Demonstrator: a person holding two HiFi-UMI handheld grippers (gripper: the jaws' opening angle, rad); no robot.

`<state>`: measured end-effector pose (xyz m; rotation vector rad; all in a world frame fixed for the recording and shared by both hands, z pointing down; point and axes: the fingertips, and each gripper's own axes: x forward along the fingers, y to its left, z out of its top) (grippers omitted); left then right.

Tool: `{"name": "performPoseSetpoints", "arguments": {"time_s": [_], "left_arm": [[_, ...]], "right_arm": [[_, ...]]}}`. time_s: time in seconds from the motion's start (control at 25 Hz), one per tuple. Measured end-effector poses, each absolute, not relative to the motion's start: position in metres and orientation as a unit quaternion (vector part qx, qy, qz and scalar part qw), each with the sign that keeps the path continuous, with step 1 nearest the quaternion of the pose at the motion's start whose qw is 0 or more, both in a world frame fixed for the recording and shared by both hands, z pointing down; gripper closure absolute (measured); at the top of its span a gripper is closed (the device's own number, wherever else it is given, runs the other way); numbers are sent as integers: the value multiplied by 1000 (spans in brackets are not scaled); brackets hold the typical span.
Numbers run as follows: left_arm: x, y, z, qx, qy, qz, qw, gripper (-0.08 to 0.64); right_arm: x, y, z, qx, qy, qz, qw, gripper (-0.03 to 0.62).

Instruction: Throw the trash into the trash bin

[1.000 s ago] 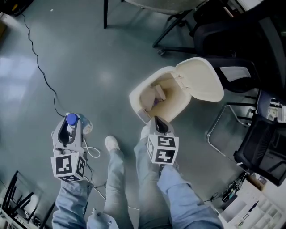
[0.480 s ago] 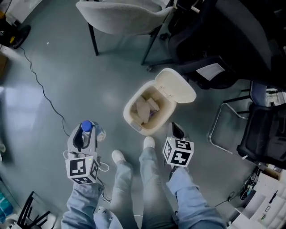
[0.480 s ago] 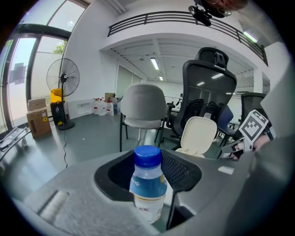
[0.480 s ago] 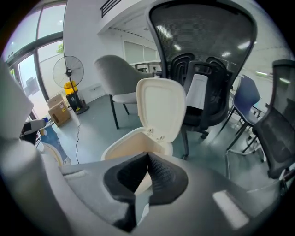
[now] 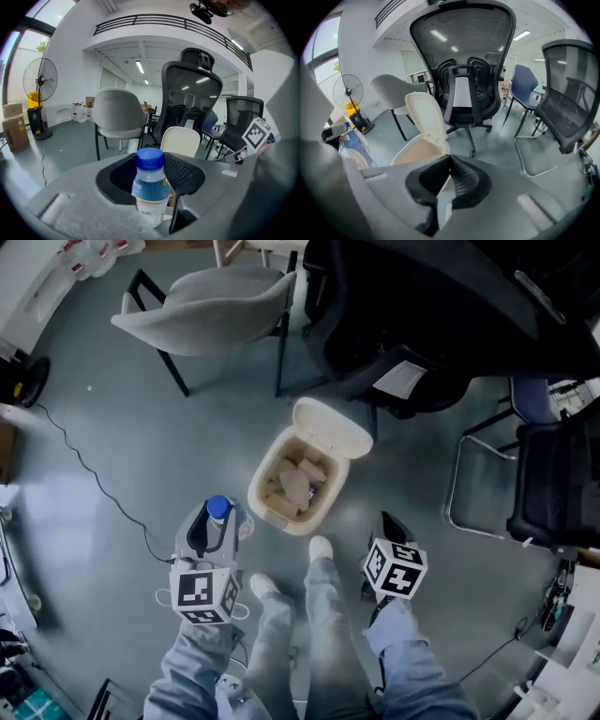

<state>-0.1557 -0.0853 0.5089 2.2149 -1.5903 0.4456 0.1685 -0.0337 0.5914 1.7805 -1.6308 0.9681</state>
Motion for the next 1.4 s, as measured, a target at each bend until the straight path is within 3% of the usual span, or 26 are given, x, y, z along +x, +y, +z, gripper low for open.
{"name": "performPoseSetpoints", "arguments": {"time_s": [0.84,1.4], "left_arm": [[-5,-143,575,824,-493,185,209,373],[22,-160,671,804,-495,245,221,373]], "right_arm": [[268,-21,622,664,-574,380,292,589],[299,-18,657,643,-563,408,321,589]]}}
